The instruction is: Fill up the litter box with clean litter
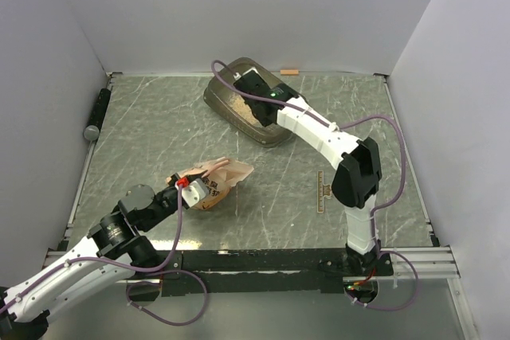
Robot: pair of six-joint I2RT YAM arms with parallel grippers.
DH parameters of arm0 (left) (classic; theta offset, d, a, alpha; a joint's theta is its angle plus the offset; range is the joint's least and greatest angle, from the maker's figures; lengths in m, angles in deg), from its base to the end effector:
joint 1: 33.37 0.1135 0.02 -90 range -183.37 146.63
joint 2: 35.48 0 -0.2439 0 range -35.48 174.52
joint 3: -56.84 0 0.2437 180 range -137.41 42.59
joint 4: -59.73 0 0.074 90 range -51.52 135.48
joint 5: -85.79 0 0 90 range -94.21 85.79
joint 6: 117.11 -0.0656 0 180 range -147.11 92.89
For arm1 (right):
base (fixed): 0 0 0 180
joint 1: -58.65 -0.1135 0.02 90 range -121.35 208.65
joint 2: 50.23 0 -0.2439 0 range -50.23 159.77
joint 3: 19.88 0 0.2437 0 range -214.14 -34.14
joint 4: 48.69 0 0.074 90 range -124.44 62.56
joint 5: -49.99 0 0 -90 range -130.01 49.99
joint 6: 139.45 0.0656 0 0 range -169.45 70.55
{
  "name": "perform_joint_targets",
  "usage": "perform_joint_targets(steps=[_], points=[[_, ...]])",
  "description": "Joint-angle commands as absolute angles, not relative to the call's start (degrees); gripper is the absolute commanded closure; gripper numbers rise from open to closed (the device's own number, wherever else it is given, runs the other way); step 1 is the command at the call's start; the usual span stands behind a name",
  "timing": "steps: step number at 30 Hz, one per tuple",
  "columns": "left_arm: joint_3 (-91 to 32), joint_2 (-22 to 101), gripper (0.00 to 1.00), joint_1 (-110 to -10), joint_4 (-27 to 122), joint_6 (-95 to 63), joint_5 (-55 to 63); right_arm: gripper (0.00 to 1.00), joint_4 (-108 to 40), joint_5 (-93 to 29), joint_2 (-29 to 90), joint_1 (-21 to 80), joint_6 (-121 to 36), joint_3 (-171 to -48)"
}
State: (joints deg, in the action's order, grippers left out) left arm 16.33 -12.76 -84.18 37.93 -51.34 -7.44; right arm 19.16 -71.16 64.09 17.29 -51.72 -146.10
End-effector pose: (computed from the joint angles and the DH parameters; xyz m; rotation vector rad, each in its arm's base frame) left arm 0.1079 -0.1265 0.2724 0.9700 1.3343 -0.3082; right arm 0.3465 0.2598 0.2782 -0.6970 2.2888 -0.3820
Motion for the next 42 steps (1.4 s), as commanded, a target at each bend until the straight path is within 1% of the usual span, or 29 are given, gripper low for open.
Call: perform_joint_targets(steps=[1, 7, 11, 14, 16, 21, 22, 24, 28, 35, 42], points=[[14.0, -13.7, 0.99, -84.2, 44.6, -50.8, -5.2, 1.00, 18.7, -68.8, 54.5, 18.2, -47.9, -143.3], [14.2, -13.7, 0.99, -84.2, 45.0, -50.8, -4.7, 1.00, 19.3, -63.7, 42.4, 18.6, -43.6, -133.0], [13.6, -12.5, 0.99, -84.2, 45.0, -50.1, -4.7, 1.00, 16.7, -64.2, 32.4, 18.9, -40.1, -121.4], [13.0, -11.7, 0.99, -84.2, 44.5, -49.5, -3.1, 1.00, 18.8, -65.8, 27.1, 20.9, -36.3, -115.8], [12.9, -11.7, 0.99, -84.2, 45.1, -49.0, -2.5, 1.00, 16.5, -65.0, 22.5, 23.2, -34.7, -111.9], [11.5, -11.2, 0.99, -84.2, 47.2, -48.4, -3.7, 1.00, 10.0, -55.5, 14.7, 33.3, -30.8, -99.5], [11.0, -11.0, 0.99, -84.2, 46.8, -48.1, -4.0, 1.00, 7.5, -54.7, 14.1, 36.2, -30.5, -97.8], [9.4, -10.3, 0.99, -84.2, 46.3, -47.9, -4.0, 1.00, 5.4, -52.8, 13.1, 38.3, -29.1, -94.1], [7.4, -9.9, 0.99, -84.2, 45.7, -47.3, -4.0, 1.00, 0.0, -51.3, 14.7, 40.5, -25.4, -90.2], [4.5, -7.6, 0.99, -84.2, 45.7, -45.0, -4.0, 1.00, -8.1, -53.5, 21.7, 42.2, -19.5, -87.0], [5.1, -9.8, 0.99, -84.2, 47.9, -43.0, -3.9, 1.00, -14.0, -51.8, 31.4, 45.2, -16.8, -86.4]])
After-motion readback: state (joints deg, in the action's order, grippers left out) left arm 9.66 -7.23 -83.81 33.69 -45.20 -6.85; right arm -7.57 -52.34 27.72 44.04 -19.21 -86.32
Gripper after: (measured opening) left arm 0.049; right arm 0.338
